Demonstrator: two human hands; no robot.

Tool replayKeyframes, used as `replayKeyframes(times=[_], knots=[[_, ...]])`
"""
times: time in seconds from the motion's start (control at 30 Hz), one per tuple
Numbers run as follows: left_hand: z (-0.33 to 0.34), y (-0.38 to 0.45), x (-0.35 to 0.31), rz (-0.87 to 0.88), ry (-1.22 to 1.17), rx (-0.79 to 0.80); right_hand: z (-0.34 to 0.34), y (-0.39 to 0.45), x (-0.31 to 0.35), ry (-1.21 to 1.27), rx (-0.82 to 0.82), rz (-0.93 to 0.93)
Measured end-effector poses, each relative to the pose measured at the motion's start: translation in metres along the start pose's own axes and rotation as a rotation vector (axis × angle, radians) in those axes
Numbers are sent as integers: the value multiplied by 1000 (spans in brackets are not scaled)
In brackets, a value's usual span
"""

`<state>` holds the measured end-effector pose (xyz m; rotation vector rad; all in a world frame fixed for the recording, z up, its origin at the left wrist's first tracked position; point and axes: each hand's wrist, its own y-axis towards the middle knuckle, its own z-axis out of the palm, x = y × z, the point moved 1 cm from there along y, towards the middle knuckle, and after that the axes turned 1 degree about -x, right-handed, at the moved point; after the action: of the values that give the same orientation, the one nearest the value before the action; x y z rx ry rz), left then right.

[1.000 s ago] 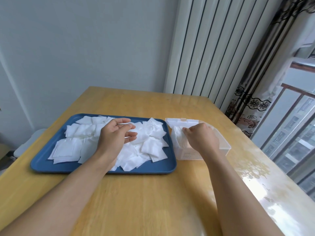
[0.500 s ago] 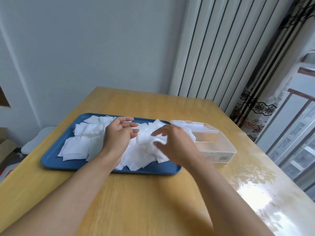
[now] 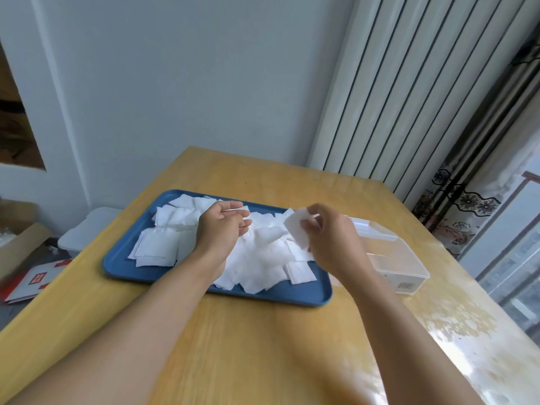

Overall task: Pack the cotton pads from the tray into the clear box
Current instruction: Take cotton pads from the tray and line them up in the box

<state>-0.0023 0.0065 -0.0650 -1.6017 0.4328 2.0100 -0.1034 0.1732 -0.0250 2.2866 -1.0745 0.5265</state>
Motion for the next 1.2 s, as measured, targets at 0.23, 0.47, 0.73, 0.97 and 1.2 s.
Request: replayKeyframes(times=[0.23,0.47,0.73,0.97,1.2], knots=[[0,0,2,-16,14,22,46,17,15,113,370,309],[1,-4,0,1,35,27,47,11,6,-42,158,155],[13,-24,-4,74,120,315,22,-12,-4,519,30,31],[18,-30,6,-13,-8,292,26,-20,-15,484,55,94],[19,-26,9,-36,-142,228,26,-21,-15,744,20,154]])
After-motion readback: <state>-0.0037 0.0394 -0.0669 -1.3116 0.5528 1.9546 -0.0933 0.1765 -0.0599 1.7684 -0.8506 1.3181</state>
